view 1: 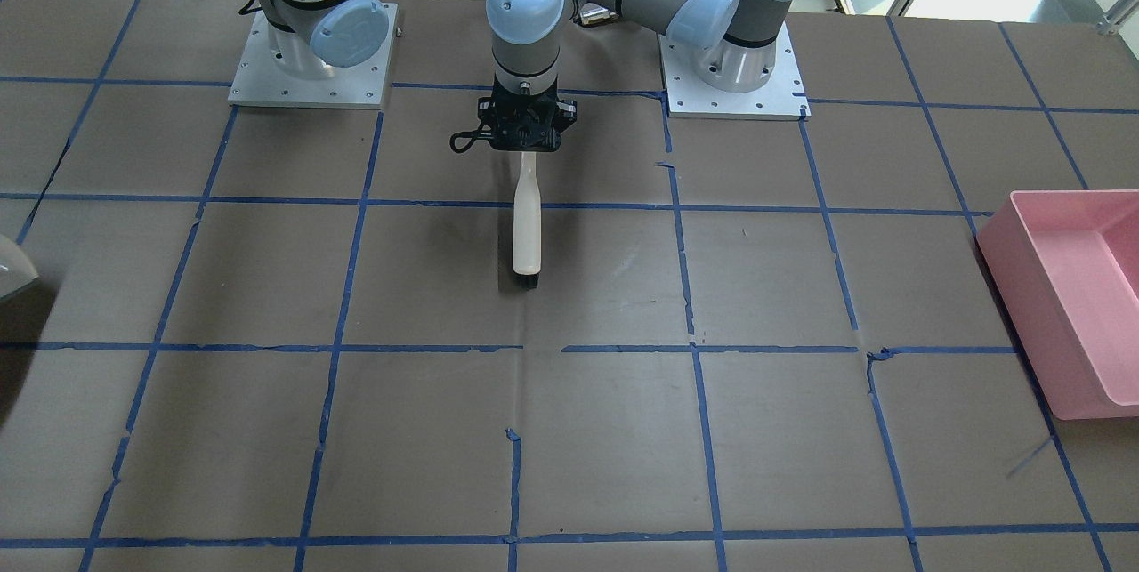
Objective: Sweep and dump trash in nearest bin
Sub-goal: 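Bring the empty dustpan back over the table with the right gripper, then set the dustpan down with the right gripper while the left gripper lays down the brush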
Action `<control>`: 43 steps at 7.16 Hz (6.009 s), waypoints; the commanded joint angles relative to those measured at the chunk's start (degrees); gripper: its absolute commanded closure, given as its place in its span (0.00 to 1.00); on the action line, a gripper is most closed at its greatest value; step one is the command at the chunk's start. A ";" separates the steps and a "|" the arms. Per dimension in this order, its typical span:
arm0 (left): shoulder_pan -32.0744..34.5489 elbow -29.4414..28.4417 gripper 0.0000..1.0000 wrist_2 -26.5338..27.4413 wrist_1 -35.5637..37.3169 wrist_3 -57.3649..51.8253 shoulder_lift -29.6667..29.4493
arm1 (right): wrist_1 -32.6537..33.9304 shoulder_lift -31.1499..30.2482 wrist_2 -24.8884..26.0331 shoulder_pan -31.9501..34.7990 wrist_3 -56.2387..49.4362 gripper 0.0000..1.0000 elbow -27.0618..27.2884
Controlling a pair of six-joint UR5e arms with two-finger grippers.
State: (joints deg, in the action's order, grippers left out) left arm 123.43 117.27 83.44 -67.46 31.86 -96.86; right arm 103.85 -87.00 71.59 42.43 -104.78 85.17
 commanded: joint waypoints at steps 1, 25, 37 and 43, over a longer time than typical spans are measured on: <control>-0.04 0.67 0.98 -0.03 0.04 0.13 0.01 | -0.40 -1.15 4.42 8.59 15.95 1.00 3.68; -21.81 -8.19 0.00 1.10 -10.04 -21.54 10.73 | 12.34 21.61 16.13 66.11 117.52 1.00 3.60; -25.44 -9.17 0.00 7.62 -10.50 -27.38 12.39 | 14.28 24.69 17.45 67.08 121.04 0.04 3.87; -25.52 -11.98 0.00 7.53 -9.80 -27.46 15.56 | -2.29 11.81 18.15 61.66 118.06 0.00 0.53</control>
State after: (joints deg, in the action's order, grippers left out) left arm 97.97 105.49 91.07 -77.61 4.43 -81.76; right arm 106.91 -70.70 89.80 106.28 14.66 86.36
